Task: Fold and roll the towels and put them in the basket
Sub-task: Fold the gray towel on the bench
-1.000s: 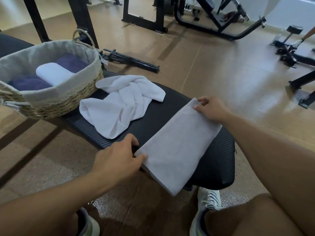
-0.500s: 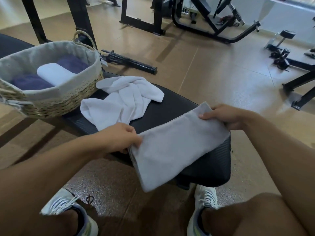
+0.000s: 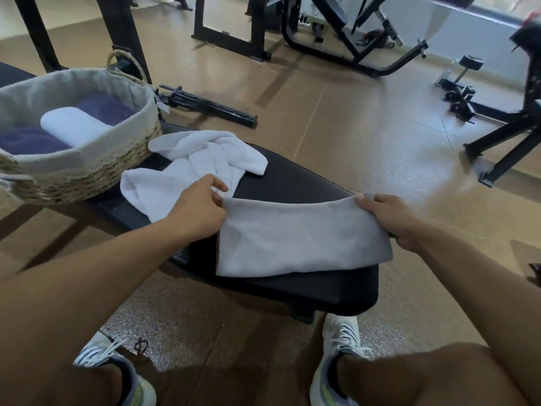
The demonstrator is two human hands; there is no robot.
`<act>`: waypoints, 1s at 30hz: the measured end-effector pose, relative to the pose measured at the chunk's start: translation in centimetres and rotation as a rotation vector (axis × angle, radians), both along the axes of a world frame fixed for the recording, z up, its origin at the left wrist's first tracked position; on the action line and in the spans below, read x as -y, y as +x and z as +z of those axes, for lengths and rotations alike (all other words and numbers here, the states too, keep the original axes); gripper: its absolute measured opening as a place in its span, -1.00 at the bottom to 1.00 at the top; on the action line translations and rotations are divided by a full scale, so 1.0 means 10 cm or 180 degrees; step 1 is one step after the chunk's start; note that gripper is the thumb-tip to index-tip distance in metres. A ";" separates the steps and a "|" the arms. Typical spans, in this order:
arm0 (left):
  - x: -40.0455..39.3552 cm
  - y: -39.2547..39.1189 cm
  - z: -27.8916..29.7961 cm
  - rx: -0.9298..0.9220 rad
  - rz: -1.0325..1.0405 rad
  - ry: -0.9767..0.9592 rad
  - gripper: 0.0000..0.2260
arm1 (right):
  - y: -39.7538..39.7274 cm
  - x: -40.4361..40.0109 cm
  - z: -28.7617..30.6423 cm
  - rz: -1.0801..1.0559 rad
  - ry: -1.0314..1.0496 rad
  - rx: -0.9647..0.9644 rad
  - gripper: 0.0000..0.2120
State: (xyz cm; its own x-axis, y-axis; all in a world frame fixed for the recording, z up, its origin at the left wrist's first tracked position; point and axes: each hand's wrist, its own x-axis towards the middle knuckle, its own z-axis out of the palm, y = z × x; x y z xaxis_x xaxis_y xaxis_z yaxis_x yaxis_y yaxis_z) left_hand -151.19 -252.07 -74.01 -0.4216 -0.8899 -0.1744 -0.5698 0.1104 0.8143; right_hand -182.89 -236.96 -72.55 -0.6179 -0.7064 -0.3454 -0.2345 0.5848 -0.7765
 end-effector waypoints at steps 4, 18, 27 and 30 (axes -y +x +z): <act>-0.17 -0.12 0.10 0.1525 -0.0628 -0.1921 -0.43 | -0.06 -0.05 -0.02 0.0215 0.0305 -0.0198 -0.75; -0.55 -0.40 -0.44 0.2187 -0.1916 -0.1523 0.02 | 0.01 -0.05 0.12 0.0072 0.0131 -0.0258 -0.73; -0.40 -0.40 -0.14 0.0935 -0.1454 -0.0536 -0.31 | 0.79 0.26 0.60 0.0601 -0.0449 0.0304 -0.76; -0.19 -0.27 0.10 -0.0169 -0.0142 0.0090 -0.68 | 1.15 0.45 0.52 0.0861 -0.0368 0.0134 -0.79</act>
State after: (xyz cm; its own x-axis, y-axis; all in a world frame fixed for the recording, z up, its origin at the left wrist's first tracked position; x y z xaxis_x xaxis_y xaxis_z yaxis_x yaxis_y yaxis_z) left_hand -153.94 -250.12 -73.02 -0.4700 -0.8650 -0.1757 -0.5208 0.1111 0.8464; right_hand -171.35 -241.46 -67.36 -0.3886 -0.8796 -0.2744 -0.3359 0.4125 -0.8468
